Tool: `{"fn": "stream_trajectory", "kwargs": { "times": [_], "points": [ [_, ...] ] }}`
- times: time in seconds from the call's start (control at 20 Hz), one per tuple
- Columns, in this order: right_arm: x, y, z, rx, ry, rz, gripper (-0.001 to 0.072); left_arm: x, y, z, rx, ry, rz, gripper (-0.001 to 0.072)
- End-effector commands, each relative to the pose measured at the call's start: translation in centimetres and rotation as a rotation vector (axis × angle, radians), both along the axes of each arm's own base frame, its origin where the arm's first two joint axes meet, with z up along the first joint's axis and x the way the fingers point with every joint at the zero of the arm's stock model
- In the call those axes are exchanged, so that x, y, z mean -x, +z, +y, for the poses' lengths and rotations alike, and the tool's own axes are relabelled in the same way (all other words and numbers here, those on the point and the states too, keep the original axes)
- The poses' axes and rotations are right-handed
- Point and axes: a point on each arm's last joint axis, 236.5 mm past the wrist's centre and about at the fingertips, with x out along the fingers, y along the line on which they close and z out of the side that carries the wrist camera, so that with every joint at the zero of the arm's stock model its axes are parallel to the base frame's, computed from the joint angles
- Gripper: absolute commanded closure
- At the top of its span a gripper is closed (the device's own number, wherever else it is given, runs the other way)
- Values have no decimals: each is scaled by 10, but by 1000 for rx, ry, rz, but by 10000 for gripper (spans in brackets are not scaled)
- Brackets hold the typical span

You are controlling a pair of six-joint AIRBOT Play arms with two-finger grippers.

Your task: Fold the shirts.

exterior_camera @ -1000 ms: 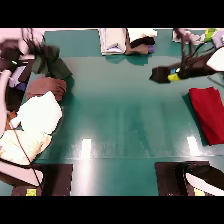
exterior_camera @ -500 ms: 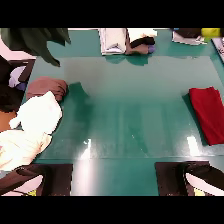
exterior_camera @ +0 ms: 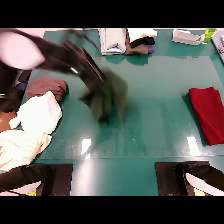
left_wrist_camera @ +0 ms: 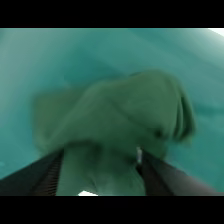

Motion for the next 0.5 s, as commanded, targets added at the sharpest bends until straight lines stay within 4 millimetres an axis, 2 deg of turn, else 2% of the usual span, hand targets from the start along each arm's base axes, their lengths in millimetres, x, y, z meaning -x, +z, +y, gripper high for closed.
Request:
{"fn": "stream_trajectory", "kwargs": {
  "times": [0.0, 0.15, 0.25, 0.35, 0.45],
  "points": [
    [7, -13, -4, 5, -10, 17, 690, 17, -72, -4, -103, 38, 199, 121],
    [9, -21, -7, -9, -22, 7, 690, -22, -57, 51, -58, 277, 208, 121],
    [11, -24, -8, -20, -29, -3, 690, -40, -60, 92, -48, 413, 249, 121],
    [10, -32, -8, -21, -32, 7, 690, -45, -90, 122, -71, 510, 323, 121],
    [7, -41, -7, -19, -31, 25, 691, -39, -135, 133, -97, 555, 383, 121]
  ]
}}
